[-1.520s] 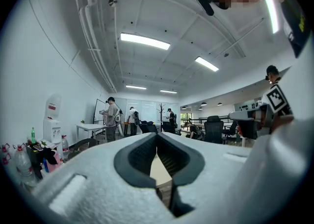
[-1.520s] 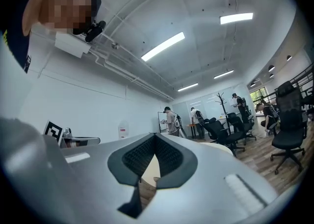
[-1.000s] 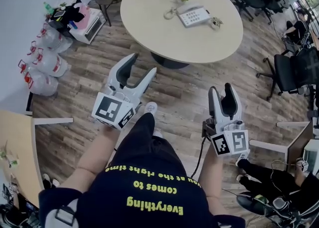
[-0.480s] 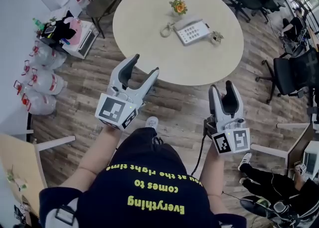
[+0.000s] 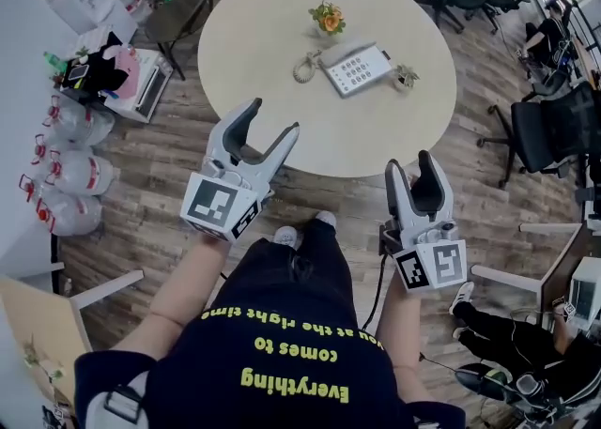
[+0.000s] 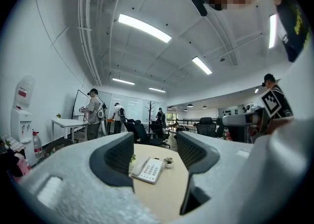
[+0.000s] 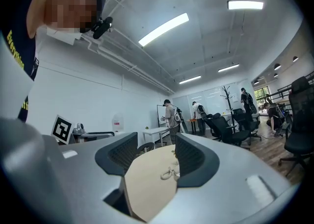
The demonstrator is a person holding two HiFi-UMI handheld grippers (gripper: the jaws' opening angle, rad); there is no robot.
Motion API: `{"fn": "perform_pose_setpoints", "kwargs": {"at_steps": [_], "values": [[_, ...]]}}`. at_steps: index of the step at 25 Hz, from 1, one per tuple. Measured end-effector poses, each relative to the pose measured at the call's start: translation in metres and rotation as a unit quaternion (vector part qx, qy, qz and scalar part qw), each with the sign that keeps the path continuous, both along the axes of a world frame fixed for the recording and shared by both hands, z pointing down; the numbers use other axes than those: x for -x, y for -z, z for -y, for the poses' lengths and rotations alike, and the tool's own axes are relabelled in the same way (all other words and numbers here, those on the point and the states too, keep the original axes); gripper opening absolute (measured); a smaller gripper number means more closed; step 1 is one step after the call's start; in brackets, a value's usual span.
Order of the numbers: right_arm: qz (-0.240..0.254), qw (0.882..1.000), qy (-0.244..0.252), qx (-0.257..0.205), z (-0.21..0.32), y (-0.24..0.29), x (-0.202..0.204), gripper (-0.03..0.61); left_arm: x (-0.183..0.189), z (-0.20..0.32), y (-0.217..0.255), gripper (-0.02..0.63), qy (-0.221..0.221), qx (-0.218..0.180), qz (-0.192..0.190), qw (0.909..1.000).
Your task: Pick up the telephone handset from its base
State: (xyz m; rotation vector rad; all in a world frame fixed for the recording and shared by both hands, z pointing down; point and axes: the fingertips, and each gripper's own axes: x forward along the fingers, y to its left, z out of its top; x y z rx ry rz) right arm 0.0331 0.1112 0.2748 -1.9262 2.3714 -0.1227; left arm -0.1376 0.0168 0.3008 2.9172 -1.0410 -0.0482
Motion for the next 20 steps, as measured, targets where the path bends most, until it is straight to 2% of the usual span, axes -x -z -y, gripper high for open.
{"fn": "perform_pose_setpoints", "kwargs": {"at_steps": [7,11,20], "values": [[0.009,1.0,0.007,-0.003,0.037,-0.003,-0.031,0.238,-0.023,0.032,-0.005,0.279,0.015,0.002,0.001,0.9999],[0.01,0.999,0.033,-0.004,0.076,-0.006,-0.048,0.239,-0.041,0.064,-0.009,0.279,0.033,0.003,0.003,0.9995],[0.006,0.995,0.094,-0.006,0.179,0.004,-0.122,0.239,-0.109,0.146,-0.004,0.279,0.082,-0.002,0.009,0.9966]]}}
